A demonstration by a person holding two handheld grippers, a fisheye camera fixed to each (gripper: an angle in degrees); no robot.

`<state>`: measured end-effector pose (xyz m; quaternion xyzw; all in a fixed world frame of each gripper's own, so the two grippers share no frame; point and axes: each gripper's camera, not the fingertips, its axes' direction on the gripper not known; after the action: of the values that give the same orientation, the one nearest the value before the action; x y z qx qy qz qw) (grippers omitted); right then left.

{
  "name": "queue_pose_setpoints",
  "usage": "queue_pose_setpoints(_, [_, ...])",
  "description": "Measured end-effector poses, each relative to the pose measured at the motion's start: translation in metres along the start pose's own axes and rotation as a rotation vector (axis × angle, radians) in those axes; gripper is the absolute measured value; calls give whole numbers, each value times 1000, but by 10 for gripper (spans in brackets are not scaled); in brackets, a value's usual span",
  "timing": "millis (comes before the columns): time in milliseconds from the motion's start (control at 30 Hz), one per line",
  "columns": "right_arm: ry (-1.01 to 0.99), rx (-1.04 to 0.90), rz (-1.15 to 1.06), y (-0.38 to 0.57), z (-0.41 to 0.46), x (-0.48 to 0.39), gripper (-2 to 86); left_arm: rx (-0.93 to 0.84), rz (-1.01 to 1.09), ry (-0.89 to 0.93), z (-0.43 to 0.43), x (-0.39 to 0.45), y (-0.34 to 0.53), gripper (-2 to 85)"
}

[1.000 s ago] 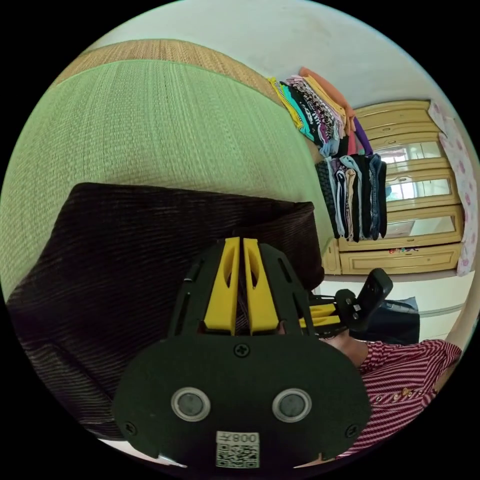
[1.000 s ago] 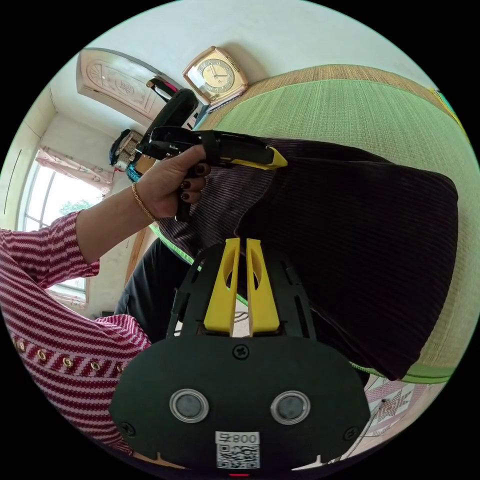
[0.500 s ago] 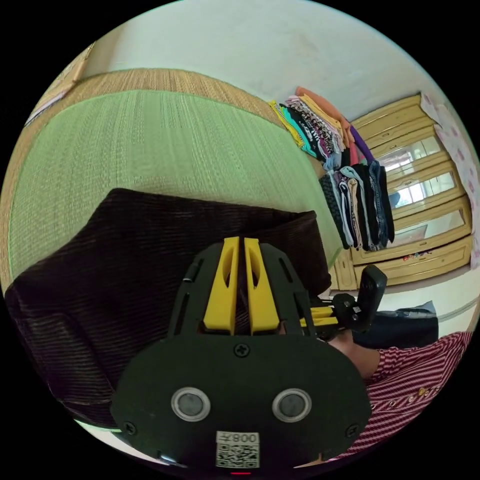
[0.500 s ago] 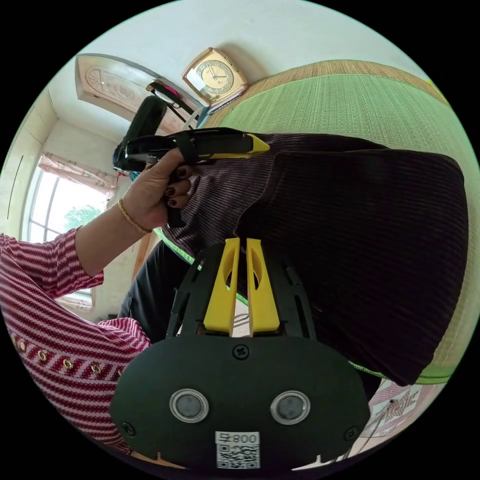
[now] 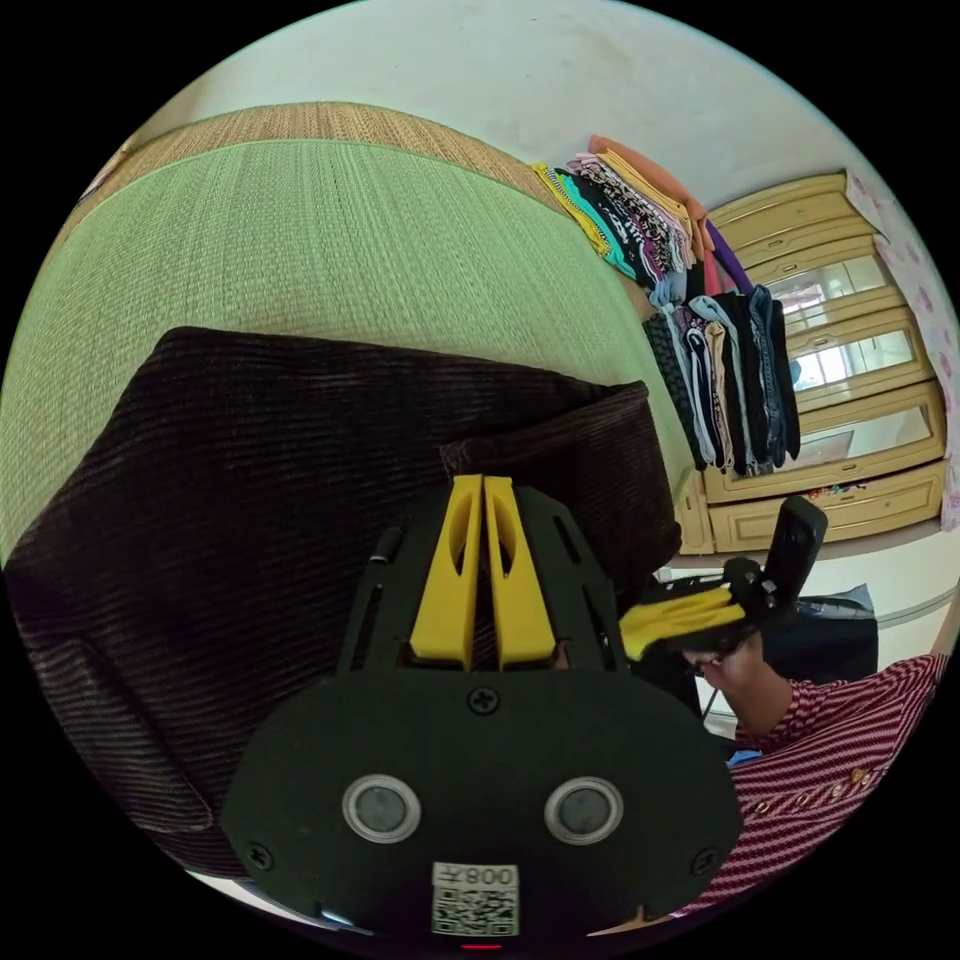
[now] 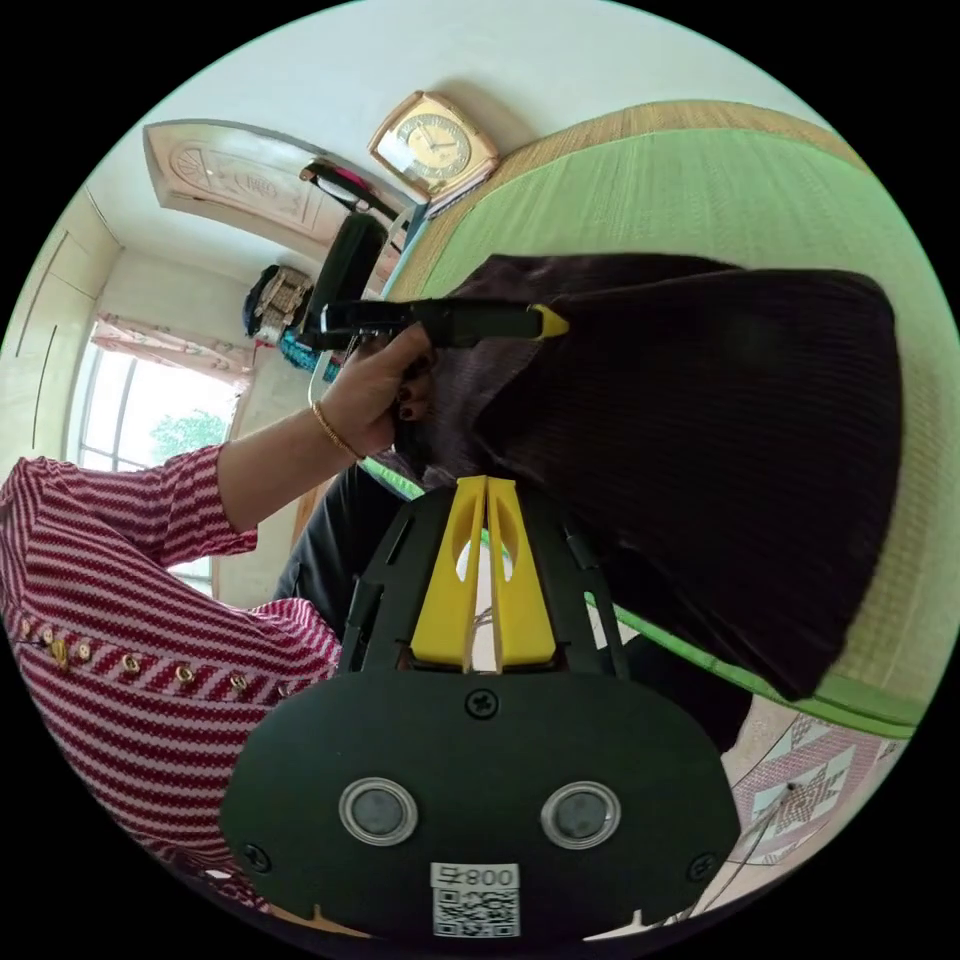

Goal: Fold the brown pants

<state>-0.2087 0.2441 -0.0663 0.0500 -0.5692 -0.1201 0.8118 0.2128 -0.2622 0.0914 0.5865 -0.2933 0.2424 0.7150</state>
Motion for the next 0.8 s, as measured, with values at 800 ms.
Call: queue_pose_setpoints(800, [59,231,440,134,-112,212,3,-64,52,-17,19,67,42,3])
